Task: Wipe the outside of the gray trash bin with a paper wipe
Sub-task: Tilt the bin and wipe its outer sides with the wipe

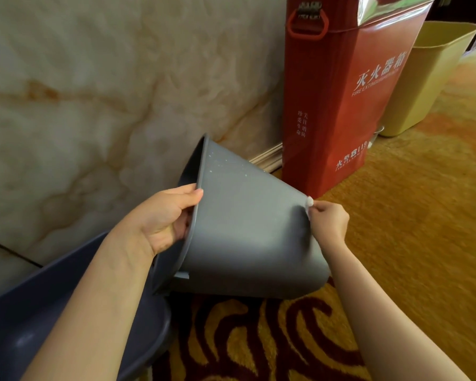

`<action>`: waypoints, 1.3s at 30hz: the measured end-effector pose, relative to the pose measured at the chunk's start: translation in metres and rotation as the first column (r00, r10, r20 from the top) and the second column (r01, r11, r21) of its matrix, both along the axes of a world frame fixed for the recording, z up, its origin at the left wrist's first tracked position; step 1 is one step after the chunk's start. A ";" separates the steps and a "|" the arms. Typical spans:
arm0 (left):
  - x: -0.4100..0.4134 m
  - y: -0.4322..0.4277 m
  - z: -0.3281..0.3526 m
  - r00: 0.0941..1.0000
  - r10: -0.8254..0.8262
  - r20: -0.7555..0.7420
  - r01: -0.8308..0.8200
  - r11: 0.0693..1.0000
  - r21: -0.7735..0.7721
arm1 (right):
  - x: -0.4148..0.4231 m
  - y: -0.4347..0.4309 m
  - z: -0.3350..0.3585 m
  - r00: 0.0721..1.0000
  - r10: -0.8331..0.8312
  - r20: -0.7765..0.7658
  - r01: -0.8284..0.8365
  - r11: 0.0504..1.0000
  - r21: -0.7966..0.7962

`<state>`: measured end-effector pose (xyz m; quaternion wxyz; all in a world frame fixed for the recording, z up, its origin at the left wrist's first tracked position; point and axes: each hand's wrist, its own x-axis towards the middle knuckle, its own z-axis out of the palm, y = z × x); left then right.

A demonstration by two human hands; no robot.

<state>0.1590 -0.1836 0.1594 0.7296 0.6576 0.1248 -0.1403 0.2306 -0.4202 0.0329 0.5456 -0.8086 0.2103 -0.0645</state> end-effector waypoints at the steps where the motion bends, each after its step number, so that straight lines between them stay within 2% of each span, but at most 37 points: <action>1: 0.000 0.001 0.000 1.000 -0.004 0.005 0.004 1.000 -0.003 | 0.000 0.011 0.013 0.998 0.031 0.058 -0.030 0.999 -0.011; 3: 0.000 0.003 -0.001 1.000 -0.009 0.004 0.009 1.000 -0.019 | -0.005 0.047 0.043 0.962 0.143 0.231 -0.135 0.989 -0.052; 6: 0.001 0.003 -0.003 1.000 0.013 0.005 -0.013 0.998 -0.058 | -0.012 0.110 0.083 0.814 0.348 0.466 -0.327 0.936 -0.128; 9: 0.001 0.004 -0.004 0.998 0.059 0.000 -0.058 0.994 -0.090 | -0.007 0.144 0.096 0.717 0.464 0.520 -0.401 0.885 -0.237; 11: -0.001 0.009 -0.005 0.998 0.065 -0.010 -0.066 0.994 -0.087 | 0.007 0.145 0.090 0.740 0.496 0.454 -0.425 0.868 -0.257; 15: -0.007 0.020 -0.010 0.999 0.049 -0.022 -0.051 0.996 -0.076 | 0.038 0.113 0.055 0.865 0.439 0.242 -0.377 0.888 -0.263; 19: -0.006 0.025 -0.010 0.999 0.034 -0.033 -0.037 0.996 -0.082 | 0.043 0.052 0.005 0.972 0.227 0.067 -0.207 0.953 -0.222; 24: 0.000 0.022 -0.004 0.999 0.021 -0.031 -0.025 0.992 -0.124 | 0.022 -0.007 -0.031 0.998 0.000 -0.066 -0.008 0.993 -0.120; 26: 0.004 0.019 -0.003 0.999 0.009 -0.045 -0.016 0.989 -0.147 | 0.006 -0.008 -0.021 0.999 -0.048 0.004 0.048 0.990 -0.135; 29: 0.009 0.015 -0.002 0.996 0.000 -0.089 -0.016 0.983 -0.181 | -0.036 0.035 0.022 0.932 -0.008 0.363 0.072 0.984 -0.161; 32: 0.017 0.011 -0.002 0.994 0.005 -0.112 -0.030 0.974 -0.223 | -0.081 0.111 0.057 0.786 0.204 0.583 -0.123 0.977 -0.175; 34: 0.020 0.006 -0.002 0.993 0.016 -0.120 -0.043 0.974 -0.221 | -0.095 0.144 0.067 0.735 0.314 0.601 -0.233 0.949 -0.212; 35: 0.021 0.005 -0.002 0.993 0.030 -0.118 -0.053 0.979 -0.197 | -0.093 0.148 0.068 0.738 0.334 0.587 -0.257 0.943 -0.213; 39: 0.020 0.008 -0.004 0.989 0.116 -0.089 -0.116 0.993 0.004 | -0.050 0.111 0.043 0.845 0.317 0.431 -0.254 0.947 -0.197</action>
